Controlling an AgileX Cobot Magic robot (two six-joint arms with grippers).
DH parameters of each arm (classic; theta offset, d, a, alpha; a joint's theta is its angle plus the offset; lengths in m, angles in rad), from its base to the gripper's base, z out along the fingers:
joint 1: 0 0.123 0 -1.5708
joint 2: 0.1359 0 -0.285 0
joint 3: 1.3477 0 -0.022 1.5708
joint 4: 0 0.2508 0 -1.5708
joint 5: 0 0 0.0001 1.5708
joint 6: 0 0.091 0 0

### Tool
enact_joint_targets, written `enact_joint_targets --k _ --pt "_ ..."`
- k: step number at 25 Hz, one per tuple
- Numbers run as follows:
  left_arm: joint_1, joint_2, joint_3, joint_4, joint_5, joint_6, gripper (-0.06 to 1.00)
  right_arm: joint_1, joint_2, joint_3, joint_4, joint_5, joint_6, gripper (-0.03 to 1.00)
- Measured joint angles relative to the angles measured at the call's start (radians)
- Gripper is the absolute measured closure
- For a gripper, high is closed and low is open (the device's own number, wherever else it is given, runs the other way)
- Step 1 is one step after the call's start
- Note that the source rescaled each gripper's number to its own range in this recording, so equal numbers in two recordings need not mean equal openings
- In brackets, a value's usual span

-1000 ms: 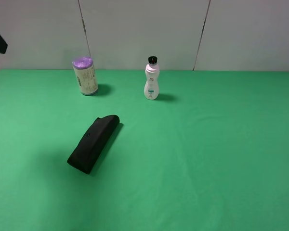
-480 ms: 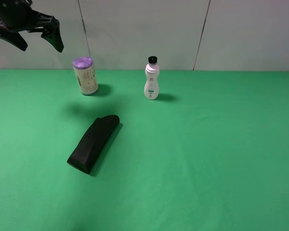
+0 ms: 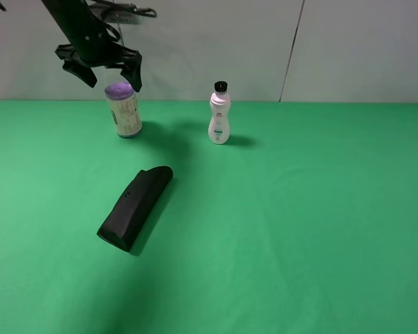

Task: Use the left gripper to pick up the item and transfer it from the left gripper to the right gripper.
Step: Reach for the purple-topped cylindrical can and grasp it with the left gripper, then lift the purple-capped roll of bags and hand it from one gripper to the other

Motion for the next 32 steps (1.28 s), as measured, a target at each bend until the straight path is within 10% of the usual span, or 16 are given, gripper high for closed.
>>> enact_joint_targets --k 19,22,26,32 --pt "-0.011 0.121 -0.016 0.028 -0.088 -0.050 -0.03 0.000 0.000 0.000 0.000 0.000 0.000 -0.03" --pt "-0.011 0.124 -0.016 0.028 -0.088 -0.051 0.22 0.000 0.000 0.000 0.000 0.000 0.000 -0.03" --pt "-0.011 0.124 -0.016 0.029 -0.088 -0.053 0.94 0.000 0.000 0.000 0.000 0.000 0.000 -0.03" --pt "-0.011 0.124 -0.018 0.029 -0.088 -0.053 0.94 0.000 0.000 0.000 0.000 0.000 0.000 -0.03"
